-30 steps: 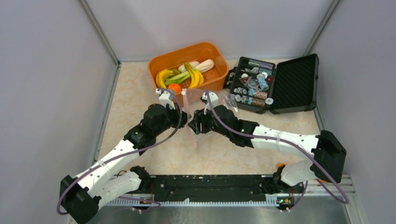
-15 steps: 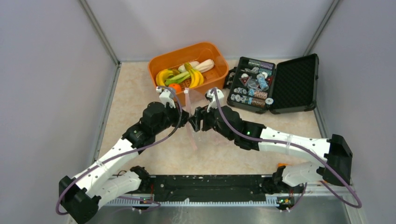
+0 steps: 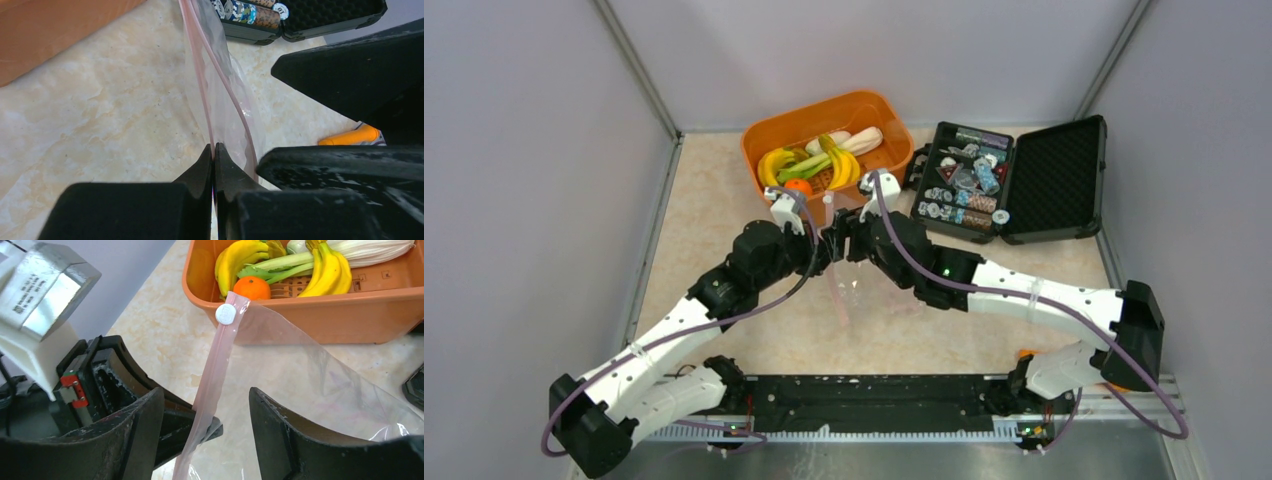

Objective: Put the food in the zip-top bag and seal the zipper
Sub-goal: Open the zipper of the food storage bag at the center of the board.

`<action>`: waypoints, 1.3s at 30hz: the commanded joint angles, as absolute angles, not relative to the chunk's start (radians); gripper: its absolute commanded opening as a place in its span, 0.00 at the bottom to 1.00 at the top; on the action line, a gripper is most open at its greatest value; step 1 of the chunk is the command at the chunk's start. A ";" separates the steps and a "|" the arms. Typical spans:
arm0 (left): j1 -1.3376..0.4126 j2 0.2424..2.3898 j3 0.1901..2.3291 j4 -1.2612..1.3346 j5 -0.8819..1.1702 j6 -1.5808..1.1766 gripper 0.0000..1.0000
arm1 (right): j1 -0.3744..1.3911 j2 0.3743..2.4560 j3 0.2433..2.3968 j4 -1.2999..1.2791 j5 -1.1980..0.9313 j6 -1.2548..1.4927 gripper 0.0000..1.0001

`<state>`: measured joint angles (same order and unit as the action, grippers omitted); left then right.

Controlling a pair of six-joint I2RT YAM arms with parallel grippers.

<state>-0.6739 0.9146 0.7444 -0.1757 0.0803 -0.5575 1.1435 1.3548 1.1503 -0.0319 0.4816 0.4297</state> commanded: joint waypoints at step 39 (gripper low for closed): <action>-0.700 0.929 0.854 -0.191 -0.082 -0.490 0.05 | 1.167 1.335 1.120 -0.222 0.617 0.458 0.00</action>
